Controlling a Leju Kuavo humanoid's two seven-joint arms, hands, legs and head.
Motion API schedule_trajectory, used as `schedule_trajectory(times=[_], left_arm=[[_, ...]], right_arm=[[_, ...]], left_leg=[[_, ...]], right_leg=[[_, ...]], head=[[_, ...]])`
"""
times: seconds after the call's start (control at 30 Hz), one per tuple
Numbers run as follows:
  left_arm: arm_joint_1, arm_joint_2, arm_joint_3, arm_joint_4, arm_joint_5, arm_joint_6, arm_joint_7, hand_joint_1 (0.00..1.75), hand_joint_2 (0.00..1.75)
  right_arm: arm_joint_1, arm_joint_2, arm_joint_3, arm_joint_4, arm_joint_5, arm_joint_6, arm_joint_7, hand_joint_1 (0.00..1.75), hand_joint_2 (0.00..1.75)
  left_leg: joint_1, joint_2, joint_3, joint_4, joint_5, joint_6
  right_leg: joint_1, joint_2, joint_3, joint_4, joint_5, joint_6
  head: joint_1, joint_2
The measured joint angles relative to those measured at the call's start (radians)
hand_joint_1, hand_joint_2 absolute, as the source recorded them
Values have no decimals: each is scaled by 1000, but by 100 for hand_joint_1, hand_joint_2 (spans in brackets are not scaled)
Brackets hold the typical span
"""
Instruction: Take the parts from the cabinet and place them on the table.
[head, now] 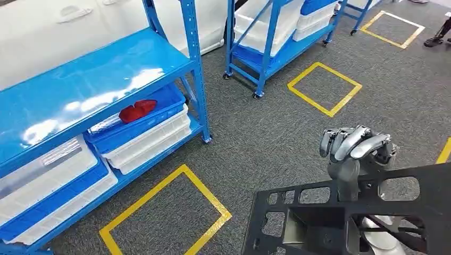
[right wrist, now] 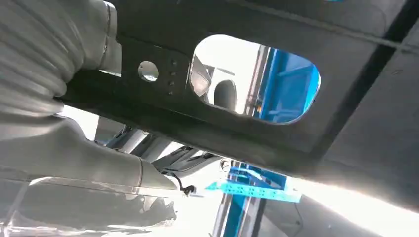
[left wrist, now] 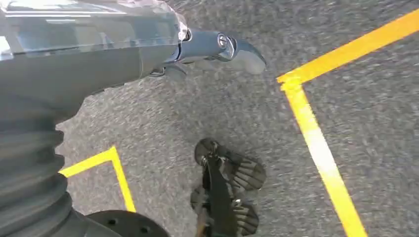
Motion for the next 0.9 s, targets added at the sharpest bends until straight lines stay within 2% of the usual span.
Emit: schedule_trajectory(times=[0.03, 0.1, 0.13, 0.17, 0.2, 0.23, 0.27, 0.3, 0.33, 0.37, 0.4, 0.43, 0.47, 0.5, 0.53, 0.63, 0.67, 0.7, 0.73, 0.77, 0.8, 0.83, 0.87, 0.9], left_arm=[[0, 1, 5, 0, 0, 2, 0, 0, 175], [-2, 5, 9, 0, 0, 3, -3, 0, 175], [-3, 5, 12, 0, 0, 2, -9, 0, 175], [-6, 6, 15, 0, 0, -2, -12, 0, 175], [-5, 8, 19, 0, 0, -4, -15, 0, 175], [-4, 8, 22, 0, 0, -6, -18, 0, 175], [-1, 10, 23, 0, 0, -8, -21, 0, 175], [0, 11, 24, 0, 0, -13, -21, 0, 175], [0, 12, 25, 0, 0, -17, -22, 0, 175], [-2, 13, 26, 0, 0, -19, -23, 0, 175], [-5, 13, 27, 0, 0, -21, -24, 0, 175], [-7, 13, 28, 0, 2, -21, -24, 0, 175], [-10, 13, 31, 0, 5, -19, -24, 0, 175], [-12, 13, 35, 0, 9, -16, -24, 0, 175], [-14, 13, 40, 0, 11, -13, -23, 0, 175], [-21, 13, 47, 0, 12, -10, -20, 0, 175], [-23, 13, 47, 0, 11, -7, -20, 0, 175], [-23, 12, 48, 0, 11, -5, -20, 0, 175], [-22, 10, 49, 0, 11, -5, -18, 0, 175], [-20, 10, 51, 0, 11, -5, -16, 0, 175], [-19, 10, 53, 0, 11, -5, -14, 0, 175], [-17, 10, 53, 0, 9, -5, -11, 0, 175], [-17, 10, 53, 0, 7, -5, -10, 0, 175], [-18, 10, 53, 0, 5, -3, -11, 0, 175]], right_arm=[[2, 15, -1, 1, 10, 11, 0, 175, 175], [5, 29, -2, 1, 19, 25, 0, 175, 175], [5, 37, -4, -1, 22, 31, 0, 175, 175], [7, 42, -8, -2, 25, 34, 0, 175, 175], [2, 44, -11, -3, 28, 34, 0, 175, 175], [1, 47, -11, -3, 30, 33, 0, 175, 175], [2, 52, -10, -3, 35, 32, 0, 175, 175], [3, 57, -10, -3, 36, 29, 0, 175, 175], [2, 59, -8, -3, 38, 25, 0, 175, 175], [0, 60, -8, -3, 40, 22, 0, 175, 175], [-6, 63, -5, -3, 45, 20, 1, 175, 175], [-16, 65, -1, -3, 45, 18, 3, 175, 175], [-29, 66, 6, -2, 45, 13, 8, 175, 175], [-45, 68, 13, 0, 40, 9, 17, 175, 175], [-60, 68, 19, 1, 32, 5, 26, 175, 175], [-85, 68, 29, 8, 16, 4, 39, 175, 175], [-94, 68, 31, 9, 12, 4, 42, 175, 175], [-109, 68, 34, 11, 8, 3, 42, 175, 175], [-122, 68, 37, 14, 3, -1, 42, 175, 175], [-126, 68, 41, 17, -5, -8, 43, 175, 175], [-126, 68, 42, 21, -12, -13, 43, 175, 175], [-127, 68, 43, 27, -22, -15, 43, 175, 175], [-131, 68, 43, 31, -31, -15, 45, 175, 175], [-135, 67, 44, 35, -40, -15, 45, 175, 175]], left_leg=[[-2, 12, 3, -1, -2, -2], [-10, 27, 4, -2, 0, 5], [-2, 40, 7, -14, 7, 14], [0, 57, 12, -22, 13, 20], [-1, 69, 13, -25, 14, 26], [-3, 82, 12, -25, 13, 27], [-5, 98, 12, -24, 13, 28], [-7, 113, 10, -23, 12, 28], [-7, 127, 9, -22, 11, 27], [-7, 140, 10, -21, 9, 26], [-7, 152, 11, -19, 6, 24], [-7, 163, 14, -18, 3, 21], [-9, 173, 18, -16, -1, 17], [-17, 180, 19, -16, -5, 11], [-18, 189, 21, -15, -7, 6], [-18, 220, 30, -19, -11, -8], [-11, 202, 28, -9, -24, -15], [-10, 149, 13, 31, -52, -17], [-7, 119, -20, 102, -92, -19], [-7, 104, -63, 192, -133, -20], [-7, 99, -103, 270, -160, -22], [-7, 99, -131, 317, -163, -22], [-7, 98, -134, 310, -142, -21], [-6, 97, -117, 260, -101, -19]], right_leg=[[-6, 11, -8, 0, 4, 7], [-14, 34, -14, -6, 11, 22], [-8, 47, -15, -6, 14, 30], [-8, -1, -19, 9, 1, 30], [-5, -56, -42, 55, -33, 35], [-7, -82, -77, 128, -73, 41], [-11, -93, -122, 221, -114, 46], [-15, -96, -156, 293, -137, 49], [-17, -98, -169, 317, -135, 52], [-18, -100, -155, 292, -112, 53], [-18, -106, -112, 217, -71, 53], [-18, -120, -60, 122, -29, 50], [-14, -159, -4, 25, 1, 45], [-1, -197, 6, 4, -19, 30], [-3, -182, 2, 1, -12, 22], [1, -149, -3, -3, -10, 9], [-9, -137, 4, -12, -4, 0], [-9, -128, 4, -14, -2, -8], [-9, -117, 3, -14, -1, -12], [-7, -104, 2, -14, 0, -13], [-5, -91, 2, -14, 0, -14], [-4, -77, 2, -13, 0, -14], [-4, -63, 3, -12, 0, -14], [-5, -49, 3, -11, 0, -13]], head=[[-4, 0], [-3, 0], [-1, 0], [-2, 0], [7, 0], [8, 0], [8, 0], [9, 0], [8, 0], [8, 0], [9, 0], [9, 0], [9, 0], [9, 0], [7, 0], [7, 0], [7, 0], [5, 0], [3, 0], [1, 0], [2, 0], [1, 0], [2, 0], [1, 0]])
